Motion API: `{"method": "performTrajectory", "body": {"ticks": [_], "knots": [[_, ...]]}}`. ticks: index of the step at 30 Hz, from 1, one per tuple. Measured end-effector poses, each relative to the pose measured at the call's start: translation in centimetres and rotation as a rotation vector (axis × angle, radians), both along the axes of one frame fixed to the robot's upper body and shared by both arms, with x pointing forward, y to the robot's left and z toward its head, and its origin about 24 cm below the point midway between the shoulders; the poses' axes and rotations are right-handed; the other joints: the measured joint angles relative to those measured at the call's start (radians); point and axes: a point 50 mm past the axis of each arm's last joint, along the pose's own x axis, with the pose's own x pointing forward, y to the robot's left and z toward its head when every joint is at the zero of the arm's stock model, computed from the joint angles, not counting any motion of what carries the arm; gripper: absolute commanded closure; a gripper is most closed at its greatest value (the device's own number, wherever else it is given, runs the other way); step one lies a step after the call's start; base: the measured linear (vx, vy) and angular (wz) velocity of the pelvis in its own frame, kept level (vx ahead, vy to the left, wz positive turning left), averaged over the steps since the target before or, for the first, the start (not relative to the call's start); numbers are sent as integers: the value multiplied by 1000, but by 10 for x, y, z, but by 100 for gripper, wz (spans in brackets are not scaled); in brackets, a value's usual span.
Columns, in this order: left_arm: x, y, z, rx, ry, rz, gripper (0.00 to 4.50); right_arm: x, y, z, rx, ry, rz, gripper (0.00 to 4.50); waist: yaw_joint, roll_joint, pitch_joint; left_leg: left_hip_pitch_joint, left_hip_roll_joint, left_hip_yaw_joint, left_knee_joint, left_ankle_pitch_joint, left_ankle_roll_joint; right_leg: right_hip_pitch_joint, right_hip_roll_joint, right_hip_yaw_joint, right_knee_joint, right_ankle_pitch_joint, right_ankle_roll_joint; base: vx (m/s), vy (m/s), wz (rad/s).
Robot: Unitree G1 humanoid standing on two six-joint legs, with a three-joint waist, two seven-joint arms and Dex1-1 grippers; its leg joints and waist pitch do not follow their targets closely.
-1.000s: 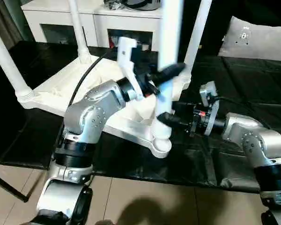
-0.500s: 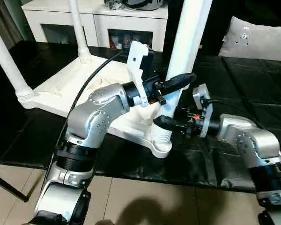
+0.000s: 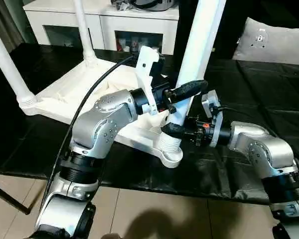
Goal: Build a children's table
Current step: Pick table leg
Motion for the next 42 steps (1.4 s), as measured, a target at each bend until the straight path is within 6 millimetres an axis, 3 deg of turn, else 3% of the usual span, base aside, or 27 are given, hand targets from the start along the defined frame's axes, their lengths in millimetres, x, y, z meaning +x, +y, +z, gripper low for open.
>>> {"method": "performTrajectory", "body": {"ticks": [3,6,12,14,22,29,32,36,42], "knots": [[0,1,0,6,-1,3,270,0,0,0,-2,-3,-1,257,0,0,0,0,0,0,0,0,0,0,0,0,0,0,0,0,0,0],[-1,0,0,11,13,-5,200,2,3,-2,-11,-17,-14,257,-1,0,0,0,0,0,0,0,0,0,0,0,1,0,0,0,0,0],[-5,-4,-3,-10,53,-37,161,4,10,-7,-28,-45,-42,258,0,0,0,0,0,0,0,0,0,0,0,0,1,0,0,0,0,0],[-7,-6,-3,-28,55,-50,130,5,12,-6,-25,-50,-43,258,0,0,0,0,0,0,0,0,0,0,0,0,1,0,0,0,0,0],[-13,-3,5,-162,86,-72,115,9,14,-9,-21,-52,-110,258,-2,0,0,0,0,1,1,0,-1,0,0,0,2,0,0,0,0,0],[-12,1,8,-175,56,-62,115,15,12,-8,-1,-53,-225,259,-3,0,0,1,0,0,1,0,-1,0,0,0,2,0,0,0,0,0],[-14,6,5,-99,22,-113,115,16,-3,-12,-32,-26,-296,260,0,0,0,1,0,0,1,0,-1,0,0,0,2,0,0,0,0,0],[-3,33,-10,66,17,-51,115,14,-24,-16,-40,-21,-365,261,-8,0,0,2,0,1,0,1,-2,0,0,1,3,0,0,0,0,0],[1,55,-28,309,-51,-91,115,15,-36,-13,-45,-37,-462,261,-6,0,0,3,0,0,-1,1,-3,0,0,1,3,0,0,0,0,0]]}}
